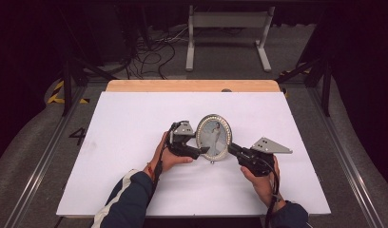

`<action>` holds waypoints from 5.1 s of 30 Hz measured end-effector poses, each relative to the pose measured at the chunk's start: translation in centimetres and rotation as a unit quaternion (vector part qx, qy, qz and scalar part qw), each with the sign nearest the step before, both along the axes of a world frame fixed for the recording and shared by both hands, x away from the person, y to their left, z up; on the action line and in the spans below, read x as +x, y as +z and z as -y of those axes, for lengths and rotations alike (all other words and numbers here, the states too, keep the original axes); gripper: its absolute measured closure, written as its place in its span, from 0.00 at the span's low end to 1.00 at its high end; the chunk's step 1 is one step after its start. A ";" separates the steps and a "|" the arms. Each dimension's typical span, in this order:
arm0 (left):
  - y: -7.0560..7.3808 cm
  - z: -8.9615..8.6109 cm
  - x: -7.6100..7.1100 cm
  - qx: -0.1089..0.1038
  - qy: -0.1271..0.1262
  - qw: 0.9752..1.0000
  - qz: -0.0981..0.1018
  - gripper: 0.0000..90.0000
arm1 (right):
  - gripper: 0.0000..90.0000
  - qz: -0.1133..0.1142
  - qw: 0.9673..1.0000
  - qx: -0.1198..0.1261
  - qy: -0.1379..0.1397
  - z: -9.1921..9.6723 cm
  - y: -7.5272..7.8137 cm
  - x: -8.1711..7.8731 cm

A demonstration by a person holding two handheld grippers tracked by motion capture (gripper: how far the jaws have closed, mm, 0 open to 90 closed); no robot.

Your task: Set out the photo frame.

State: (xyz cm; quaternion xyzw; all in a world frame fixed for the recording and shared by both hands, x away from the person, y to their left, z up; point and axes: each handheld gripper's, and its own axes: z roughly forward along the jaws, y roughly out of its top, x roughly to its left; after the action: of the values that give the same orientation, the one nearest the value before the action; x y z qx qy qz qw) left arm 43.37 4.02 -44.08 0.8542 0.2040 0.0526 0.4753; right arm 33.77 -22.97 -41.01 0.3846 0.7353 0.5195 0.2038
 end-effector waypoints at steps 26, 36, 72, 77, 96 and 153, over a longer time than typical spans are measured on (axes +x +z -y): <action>0.7 -2.3 -1.5 -0.028 0.043 0.998 0.018 0.49 | 0.94 -0.017 1.000 -0.001 -0.017 -0.4 -1.0 1.0; 0.8 -2.6 -1.7 -0.019 0.047 0.999 0.013 0.56 | 0.94 -0.017 1.000 -0.004 -0.024 -0.7 -1.1 1.1; 0.2 -3.5 -3.5 0.018 0.055 0.998 0.033 0.68 | 0.93 -0.009 0.999 -0.044 -0.023 -1.6 -1.6 2.0; 0.2 -3.5 -3.5 0.018 0.057 0.997 0.038 0.69 | 0.92 -0.007 0.998 -0.054 -0.017 -1.6 -1.5 2.0; 1.3 -4.1 -3.8 0.015 0.080 0.994 0.070 0.68 | 0.87 0.010 0.997 -0.075 -0.004 -1.4 -0.4 2.2; 2.0 -5.6 -5.3 0.092 0.065 0.987 0.111 0.08 | 0.13 0.025 0.978 -0.207 0.021 -2.4 -0.4 1.2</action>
State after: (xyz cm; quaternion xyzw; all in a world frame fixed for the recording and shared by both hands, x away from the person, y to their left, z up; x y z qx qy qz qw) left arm 38.05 9.57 -42.07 0.8680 0.1997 0.1960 0.4102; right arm 35.00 -20.53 -41.39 0.3057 0.8294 0.3693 0.2867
